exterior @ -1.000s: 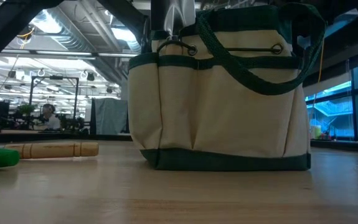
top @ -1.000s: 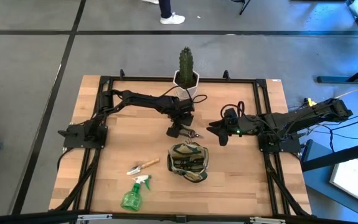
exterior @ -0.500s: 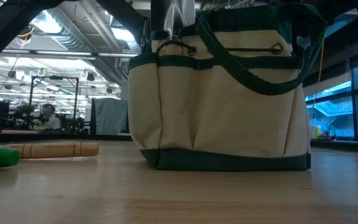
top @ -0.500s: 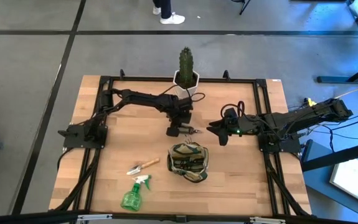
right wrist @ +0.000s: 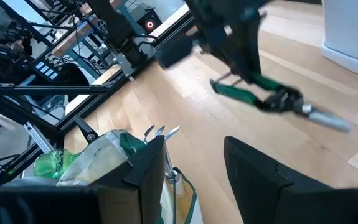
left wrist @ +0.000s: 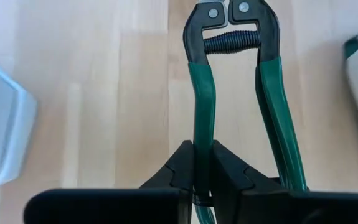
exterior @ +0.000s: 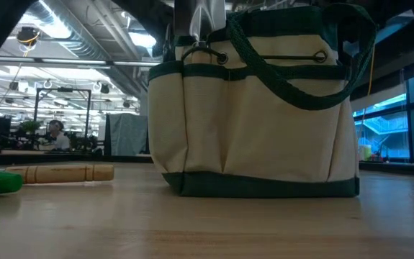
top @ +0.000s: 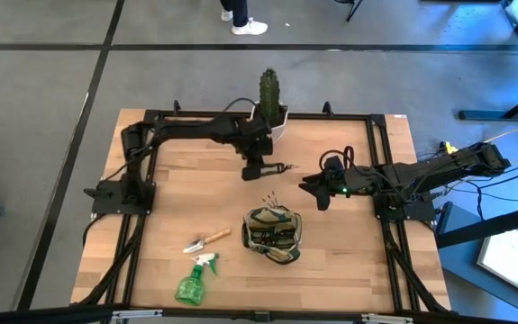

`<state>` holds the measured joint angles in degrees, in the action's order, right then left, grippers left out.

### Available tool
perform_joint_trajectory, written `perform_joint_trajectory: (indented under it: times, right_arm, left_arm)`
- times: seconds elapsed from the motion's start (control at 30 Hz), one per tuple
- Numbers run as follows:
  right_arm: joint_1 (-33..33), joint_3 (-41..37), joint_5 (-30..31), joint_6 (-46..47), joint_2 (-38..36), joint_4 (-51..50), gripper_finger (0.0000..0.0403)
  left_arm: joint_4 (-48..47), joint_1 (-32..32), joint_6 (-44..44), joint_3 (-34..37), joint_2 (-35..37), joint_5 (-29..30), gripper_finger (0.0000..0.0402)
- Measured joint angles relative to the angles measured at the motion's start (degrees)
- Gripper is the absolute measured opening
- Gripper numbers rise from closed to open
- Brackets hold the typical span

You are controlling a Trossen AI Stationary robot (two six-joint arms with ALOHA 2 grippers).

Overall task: Pick & Place Garden tools in Gardening bag
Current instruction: Put the green fruit pruner into the green gardening bag

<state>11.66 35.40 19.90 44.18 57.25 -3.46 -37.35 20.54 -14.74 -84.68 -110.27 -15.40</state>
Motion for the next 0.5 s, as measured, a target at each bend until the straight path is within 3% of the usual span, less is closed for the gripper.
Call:
perform_joint_trajectory:
  times: [0.27,0.37,0.5]
  right_arm:
    - [0.0,0.0,-0.66,2.16,0.0,1.55,0.0167]
    - [0.0,0.0,-0.34,4.91,0.0,1.55,0.0167]
    - [0.04,0.0,4.78,12.81,-0.12,1.54,0.0166]
  left_arm:
    - [2.98,0.13,7.37,-0.02,7.13,2.23,0.002]
    - [3.33,-1.07,10.67,-0.07,9.69,7.97,0.002]
    - [3.48,-3.87,15.8,-0.07,12.26,19.43,0.002]
